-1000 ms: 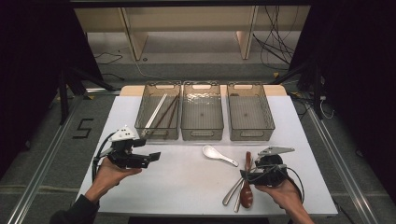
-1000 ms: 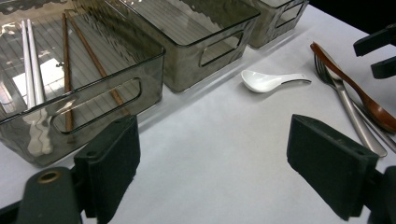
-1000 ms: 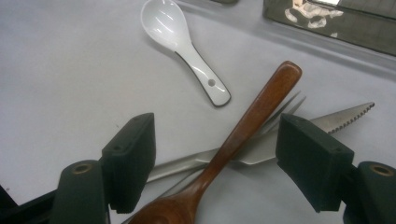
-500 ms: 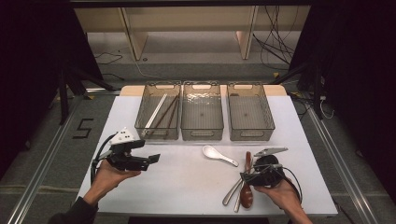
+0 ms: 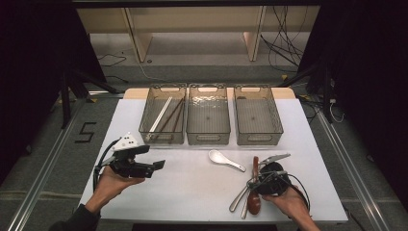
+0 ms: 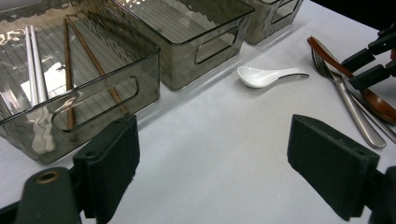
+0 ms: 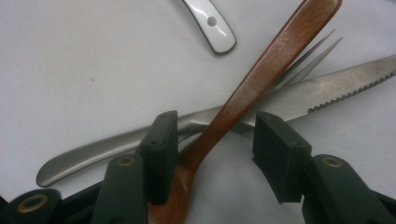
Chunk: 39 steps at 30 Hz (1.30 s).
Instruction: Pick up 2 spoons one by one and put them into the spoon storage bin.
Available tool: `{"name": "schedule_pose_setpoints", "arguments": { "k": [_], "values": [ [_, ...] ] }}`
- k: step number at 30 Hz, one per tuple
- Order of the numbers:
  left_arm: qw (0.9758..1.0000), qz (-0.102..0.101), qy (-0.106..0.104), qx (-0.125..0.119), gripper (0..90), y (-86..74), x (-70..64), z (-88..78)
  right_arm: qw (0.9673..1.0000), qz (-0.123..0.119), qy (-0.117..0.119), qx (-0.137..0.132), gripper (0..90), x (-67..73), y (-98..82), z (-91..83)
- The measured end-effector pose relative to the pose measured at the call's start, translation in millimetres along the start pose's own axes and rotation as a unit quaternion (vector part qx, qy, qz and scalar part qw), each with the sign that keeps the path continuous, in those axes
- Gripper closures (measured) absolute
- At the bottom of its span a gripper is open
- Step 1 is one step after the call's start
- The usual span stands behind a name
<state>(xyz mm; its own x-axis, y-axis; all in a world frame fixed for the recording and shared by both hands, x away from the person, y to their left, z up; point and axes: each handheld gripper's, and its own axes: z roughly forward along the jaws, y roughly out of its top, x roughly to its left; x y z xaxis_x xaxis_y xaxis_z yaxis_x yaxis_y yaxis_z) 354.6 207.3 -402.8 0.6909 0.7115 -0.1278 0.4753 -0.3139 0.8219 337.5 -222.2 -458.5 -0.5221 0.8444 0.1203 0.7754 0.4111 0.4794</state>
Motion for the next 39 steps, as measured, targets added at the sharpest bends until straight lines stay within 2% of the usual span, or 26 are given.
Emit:
{"name": "schedule_pose_setpoints", "arguments": {
  "k": [11, 22, 27, 34, 39],
  "values": [
    [1.0000, 0.001, -0.001, 0.003, 16.6, -0.5, -0.1, 1.1, 0.9998, 0.007, 0.010, 0.018, 66.5, 0.8, -1.2, 2.8],
    [1.0000, 0.004, -0.002, 0.006, 16.6, -0.8, -0.8, 2.5, 0.9991, 0.027, 0.015, 0.028, 80.6, -1.9, -1.9, 3.8],
    [0.9999, 0.006, -0.003, 0.008, 16.7, -0.9, -0.8, 2.7, 0.9991, 0.029, 0.012, 0.029, 81.7, -1.9, -1.6, 2.9],
    [1.0000, 0.003, -0.001, 0.003, 16.7, -1.3, 0.6, 2.1, 0.9995, 0.029, 0.010, -0.001, 82.2, -4.3, 0.8, -7.3],
    [1.0000, 0.004, 0.001, 0.001, 16.7, -1.3, 1.3, 1.7, 0.9995, 0.021, 0.015, -0.020, 82.2, -2.7, 2.8, -13.7]
  ]
}}
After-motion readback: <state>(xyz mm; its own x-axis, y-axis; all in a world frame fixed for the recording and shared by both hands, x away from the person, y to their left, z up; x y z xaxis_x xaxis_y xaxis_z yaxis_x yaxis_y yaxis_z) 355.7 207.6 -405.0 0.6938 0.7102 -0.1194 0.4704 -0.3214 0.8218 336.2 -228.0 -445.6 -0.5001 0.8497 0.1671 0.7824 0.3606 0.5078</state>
